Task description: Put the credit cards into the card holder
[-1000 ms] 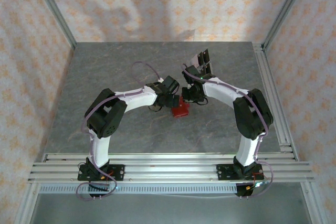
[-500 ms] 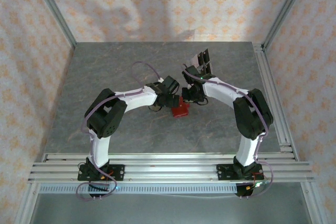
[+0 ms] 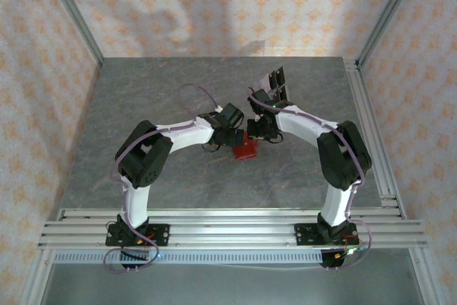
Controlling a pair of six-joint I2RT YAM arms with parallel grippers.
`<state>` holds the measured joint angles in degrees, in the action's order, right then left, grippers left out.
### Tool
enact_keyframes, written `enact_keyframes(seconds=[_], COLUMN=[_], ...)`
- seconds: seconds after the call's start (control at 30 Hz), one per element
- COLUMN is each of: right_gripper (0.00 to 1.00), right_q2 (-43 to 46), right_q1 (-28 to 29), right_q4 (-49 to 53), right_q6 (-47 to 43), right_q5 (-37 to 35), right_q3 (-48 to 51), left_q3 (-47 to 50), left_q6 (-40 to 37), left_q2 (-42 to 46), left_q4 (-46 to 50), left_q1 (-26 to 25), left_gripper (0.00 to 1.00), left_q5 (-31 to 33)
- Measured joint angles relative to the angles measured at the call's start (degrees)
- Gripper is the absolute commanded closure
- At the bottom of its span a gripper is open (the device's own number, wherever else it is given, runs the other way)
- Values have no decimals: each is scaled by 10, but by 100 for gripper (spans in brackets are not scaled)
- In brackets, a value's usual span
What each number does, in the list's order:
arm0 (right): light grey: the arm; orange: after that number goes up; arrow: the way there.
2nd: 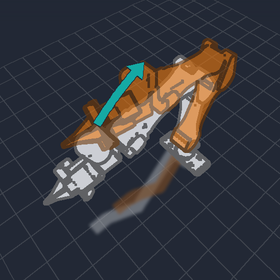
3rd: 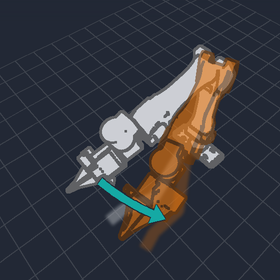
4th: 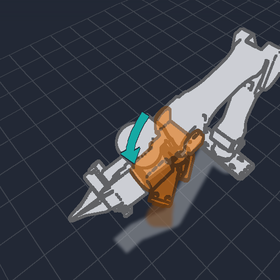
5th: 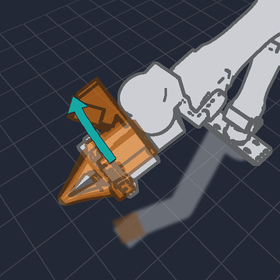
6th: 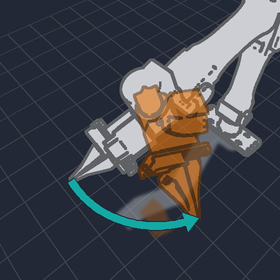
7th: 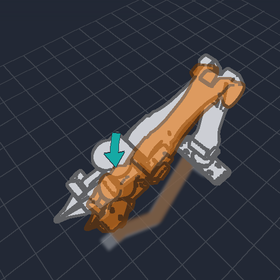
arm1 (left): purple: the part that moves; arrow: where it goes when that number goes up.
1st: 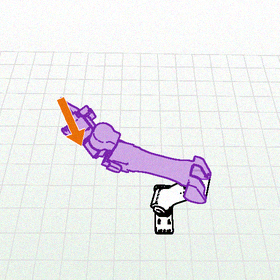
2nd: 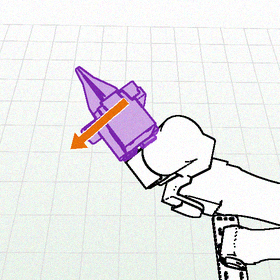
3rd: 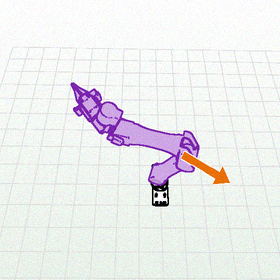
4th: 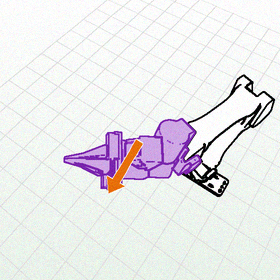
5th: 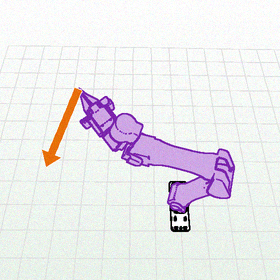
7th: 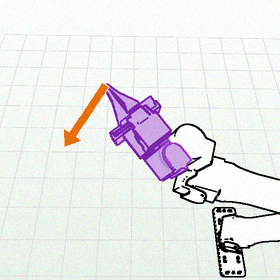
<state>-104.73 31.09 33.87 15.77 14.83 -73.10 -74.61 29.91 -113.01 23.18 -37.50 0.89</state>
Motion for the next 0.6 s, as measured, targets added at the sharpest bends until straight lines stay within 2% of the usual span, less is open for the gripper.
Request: enact_keyframes(seconds=[0.33,0.6], right_gripper=[70,76], right_q2=[0,-1], right_q1=[14,14], right_q4=[0,9], right_q6=[0,-4], right_q5=[1,-5], right_q3=[0,0], left_q3=[0,0], left_q6=[0,0], left_q2=[0,0], left_q4=[0,0], left_q1=[0,0], left_gripper=[3,3], left_q5=[0,0])
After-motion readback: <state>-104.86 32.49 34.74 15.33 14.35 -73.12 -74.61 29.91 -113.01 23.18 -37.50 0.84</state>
